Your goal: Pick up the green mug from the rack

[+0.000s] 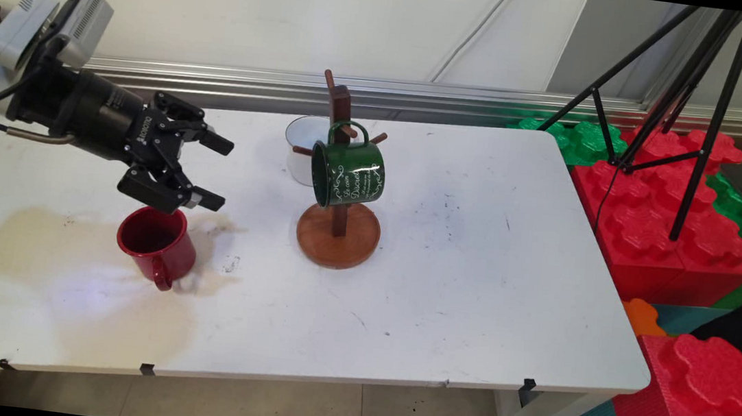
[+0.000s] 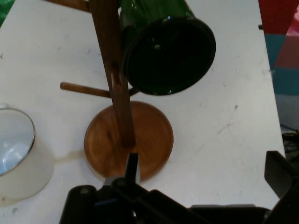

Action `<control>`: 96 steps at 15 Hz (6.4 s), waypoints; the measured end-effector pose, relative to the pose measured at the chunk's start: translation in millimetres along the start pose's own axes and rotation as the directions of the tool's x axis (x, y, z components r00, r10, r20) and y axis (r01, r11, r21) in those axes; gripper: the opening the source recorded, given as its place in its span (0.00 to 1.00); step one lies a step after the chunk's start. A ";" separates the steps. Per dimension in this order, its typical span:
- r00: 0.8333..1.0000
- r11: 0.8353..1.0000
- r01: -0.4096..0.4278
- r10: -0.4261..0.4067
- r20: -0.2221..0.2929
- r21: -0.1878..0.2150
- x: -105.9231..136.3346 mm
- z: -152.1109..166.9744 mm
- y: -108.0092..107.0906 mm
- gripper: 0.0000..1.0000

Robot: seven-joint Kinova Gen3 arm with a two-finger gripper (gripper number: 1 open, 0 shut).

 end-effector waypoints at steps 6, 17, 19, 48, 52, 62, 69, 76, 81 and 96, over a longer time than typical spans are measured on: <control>0.999 0.999 0.029 -0.030 -0.042 -0.016 2.8 8.1 -1.0 1.00; 0.984 0.991 0.121 -0.128 -0.123 -0.060 -1.8 25.4 -2.1 1.00; 0.981 0.989 0.132 -0.140 -0.133 -0.068 -2.7 27.7 -1.5 1.00; 0.937 0.964 0.235 -0.258 -0.237 -0.121 -9.6 59.3 19.4 1.00; 0.930 0.961 0.245 -0.270 -0.250 -0.124 -8.6 65.0 22.8 1.00; 0.915 0.955 0.265 -0.293 -0.279 -0.134 -1.9 84.7 27.0 1.00; 0.910 0.954 0.268 -0.297 -0.289 -0.138 2.7 99.7 25.6 1.00; 0.906 0.952 0.269 -0.302 -0.298 -0.147 6.5 117.1 24.9 1.00; 0.903 0.951 0.272 -0.306 -0.303 -0.149 8.1 126.2 24.4 1.00; 0.897 0.949 0.277 -0.312 -0.313 -0.150 10.7 140.6 23.3 0.00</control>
